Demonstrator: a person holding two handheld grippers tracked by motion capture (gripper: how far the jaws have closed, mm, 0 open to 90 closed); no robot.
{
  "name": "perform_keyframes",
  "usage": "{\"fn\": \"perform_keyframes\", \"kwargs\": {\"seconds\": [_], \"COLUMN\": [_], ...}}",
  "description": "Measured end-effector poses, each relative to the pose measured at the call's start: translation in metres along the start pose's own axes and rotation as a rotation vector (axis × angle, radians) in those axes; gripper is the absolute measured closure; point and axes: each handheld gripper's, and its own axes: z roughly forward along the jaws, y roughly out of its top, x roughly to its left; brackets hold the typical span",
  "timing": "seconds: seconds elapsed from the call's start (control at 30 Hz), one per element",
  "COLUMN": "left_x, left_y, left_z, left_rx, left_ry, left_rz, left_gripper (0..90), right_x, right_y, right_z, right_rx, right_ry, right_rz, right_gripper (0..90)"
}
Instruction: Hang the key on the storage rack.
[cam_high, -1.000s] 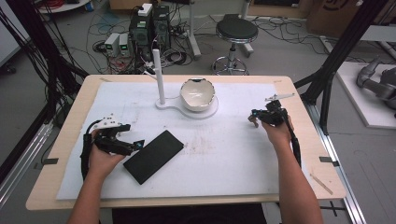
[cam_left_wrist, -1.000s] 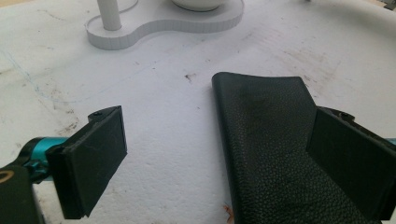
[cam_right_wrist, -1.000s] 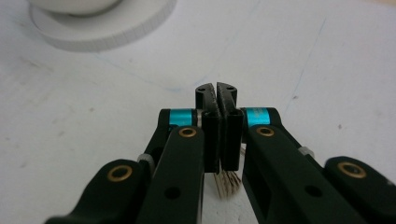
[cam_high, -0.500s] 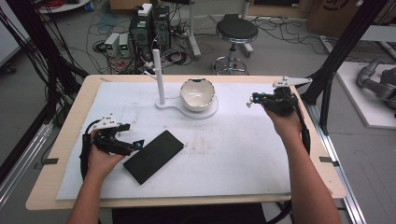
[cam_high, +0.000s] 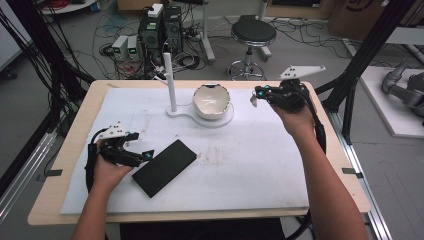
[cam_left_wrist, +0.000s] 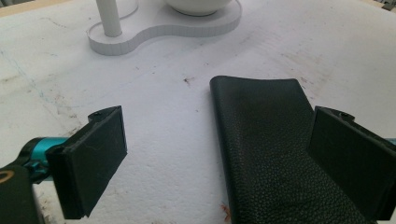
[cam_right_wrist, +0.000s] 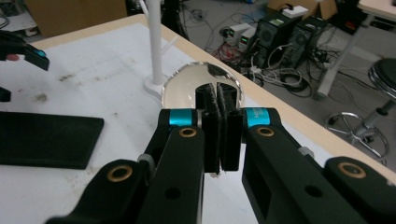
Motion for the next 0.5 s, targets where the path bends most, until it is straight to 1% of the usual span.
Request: {"fn": "perform_keyframes", "kwargs": {"seconds": [0.03, 0.1, 0.13, 0.2, 0.23, 0.3, 0.37, 0.4, 0.43, 0.47, 0.5], "left_x": [0.000, 0.000, 0.000, 0.000, 0.000, 0.000, 0.000, 0.000, 0.000, 0.000, 0.000], "left_y": [0.000, 0.000, 0.000, 0.000, 0.000, 0.000, 0.000, 0.000, 0.001, 0.001, 0.001], "left_z": [0.000, -0.001, -0.001, -0.001, -0.001, -0.001, -0.001, -0.002, -0.002, -0.003, -0.003], "left_rx": [0.000, -0.001, -0.002, -0.002, -0.001, 0.000, -0.003, -0.005, -0.007, -0.011, -0.011], "left_ry": [0.001, 0.002, 0.003, 0.002, 0.003, 0.003, 0.002, 0.004, 0.002, 0.003, 0.003], "left_rz": [0.001, 0.002, 0.000, 0.000, 0.003, 0.003, 0.004, 0.003, 0.003, -0.001, -0.001], "left_gripper": [5.0, 5.0, 5.0, 5.0, 5.0, 5.0, 5.0, 5.0, 5.0, 5.0, 5.0], "right_x": [0.003, 0.005, 0.009, 0.010, 0.015, 0.016, 0.024, 0.024, 0.027, 0.031, 0.033], "right_y": [0.009, 0.013, 0.023, 0.027, 0.037, 0.041, 0.056, 0.056, 0.061, 0.071, 0.074], "right_z": [0.005, 0.006, 0.013, 0.015, 0.022, 0.025, 0.037, 0.037, 0.040, 0.048, 0.051], "right_rx": [-0.001, 0.001, -0.004, 0.001, 0.003, 0.006, 0.007, 0.007, 0.007, 0.000, -0.002], "right_ry": [0.014, 0.021, 0.043, 0.052, 0.074, 0.080, 0.102, 0.102, 0.112, 0.128, 0.134], "right_rz": [-0.020, -0.021, -0.043, -0.045, -0.072, -0.080, -0.112, -0.112, -0.111, -0.127, -0.130], "right_gripper": [90.0, 90.0, 90.0, 90.0, 90.0, 90.0, 90.0, 90.0, 90.0, 90.0, 90.0]}}
